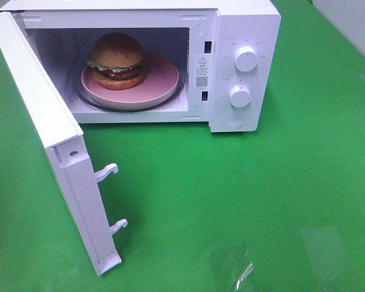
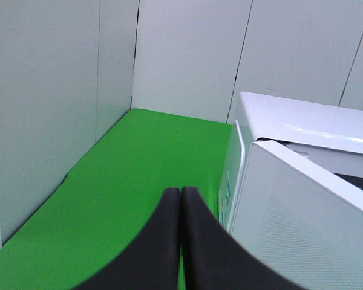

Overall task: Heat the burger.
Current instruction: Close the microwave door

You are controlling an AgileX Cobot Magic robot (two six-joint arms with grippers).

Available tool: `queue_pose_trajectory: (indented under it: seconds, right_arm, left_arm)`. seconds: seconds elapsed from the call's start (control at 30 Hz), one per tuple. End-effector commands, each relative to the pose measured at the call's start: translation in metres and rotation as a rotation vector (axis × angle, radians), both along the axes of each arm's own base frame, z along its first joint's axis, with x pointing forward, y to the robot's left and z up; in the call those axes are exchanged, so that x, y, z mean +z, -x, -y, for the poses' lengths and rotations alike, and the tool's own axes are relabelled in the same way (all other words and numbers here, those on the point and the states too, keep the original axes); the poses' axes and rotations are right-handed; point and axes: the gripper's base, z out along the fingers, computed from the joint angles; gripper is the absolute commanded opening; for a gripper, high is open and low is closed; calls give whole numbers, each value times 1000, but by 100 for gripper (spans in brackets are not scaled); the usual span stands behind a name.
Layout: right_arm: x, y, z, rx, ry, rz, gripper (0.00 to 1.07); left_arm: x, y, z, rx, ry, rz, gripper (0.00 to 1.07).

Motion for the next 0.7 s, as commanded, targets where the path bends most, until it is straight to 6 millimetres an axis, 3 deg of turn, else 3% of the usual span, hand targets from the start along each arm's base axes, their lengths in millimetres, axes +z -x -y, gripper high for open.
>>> queue_pose_trajectory:
  seconds: [0.03, 0.23, 0.7]
  right_arm:
    - [0, 4, 0, -2, -2, 34, 71]
    - [0, 4, 0, -2, -2, 34, 71]
    - [0, 4, 0, -2, -2, 34, 71]
  left_arm:
    - [-4, -6, -1, 6, -25, 21, 0]
    - [-26, -36, 1, -39, -52, -46, 0]
    - [-65, -75, 12, -191, -99, -179, 0]
